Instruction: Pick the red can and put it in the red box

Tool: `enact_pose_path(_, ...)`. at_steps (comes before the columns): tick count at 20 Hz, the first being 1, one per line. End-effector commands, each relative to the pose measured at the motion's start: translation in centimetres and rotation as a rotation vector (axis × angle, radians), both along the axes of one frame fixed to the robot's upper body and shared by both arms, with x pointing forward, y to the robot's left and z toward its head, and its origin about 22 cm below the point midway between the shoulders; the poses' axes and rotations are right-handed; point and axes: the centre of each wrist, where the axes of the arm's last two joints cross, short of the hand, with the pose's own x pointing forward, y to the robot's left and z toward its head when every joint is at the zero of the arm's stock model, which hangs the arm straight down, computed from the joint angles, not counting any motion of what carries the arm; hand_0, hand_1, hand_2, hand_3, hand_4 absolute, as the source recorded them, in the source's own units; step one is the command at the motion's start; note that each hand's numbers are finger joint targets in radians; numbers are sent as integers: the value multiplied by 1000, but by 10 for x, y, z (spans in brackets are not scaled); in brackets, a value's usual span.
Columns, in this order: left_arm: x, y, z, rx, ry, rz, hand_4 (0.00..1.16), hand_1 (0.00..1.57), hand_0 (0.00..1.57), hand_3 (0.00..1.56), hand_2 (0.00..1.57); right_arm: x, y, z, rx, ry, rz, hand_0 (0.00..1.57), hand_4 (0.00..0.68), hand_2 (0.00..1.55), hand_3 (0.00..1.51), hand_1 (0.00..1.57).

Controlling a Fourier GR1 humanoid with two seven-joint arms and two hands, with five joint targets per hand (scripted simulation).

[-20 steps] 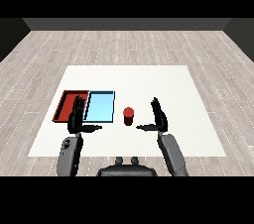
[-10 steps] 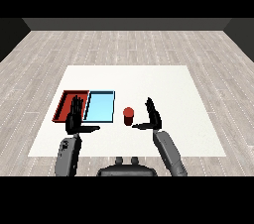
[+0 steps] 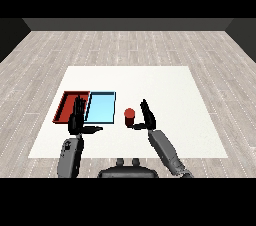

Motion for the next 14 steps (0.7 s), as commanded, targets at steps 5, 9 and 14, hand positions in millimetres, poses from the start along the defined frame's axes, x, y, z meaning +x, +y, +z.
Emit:
enact_pose_path(5,23,23,-1,4,2,19,0,0,0,0,0,-4,13,-18,-7,24,-10,0,0,0,0,0)
enact_pose_path(9,4,12,-8,-2,8,-9,0,0,0,0,0,14,10,-24,42,31,22,0,0,0,0,0)
enact_pose_path(14,5,0,3,17,0,6,0,0,0,0,0,11,16,-25,43,48,33,0,0,0,0,0)
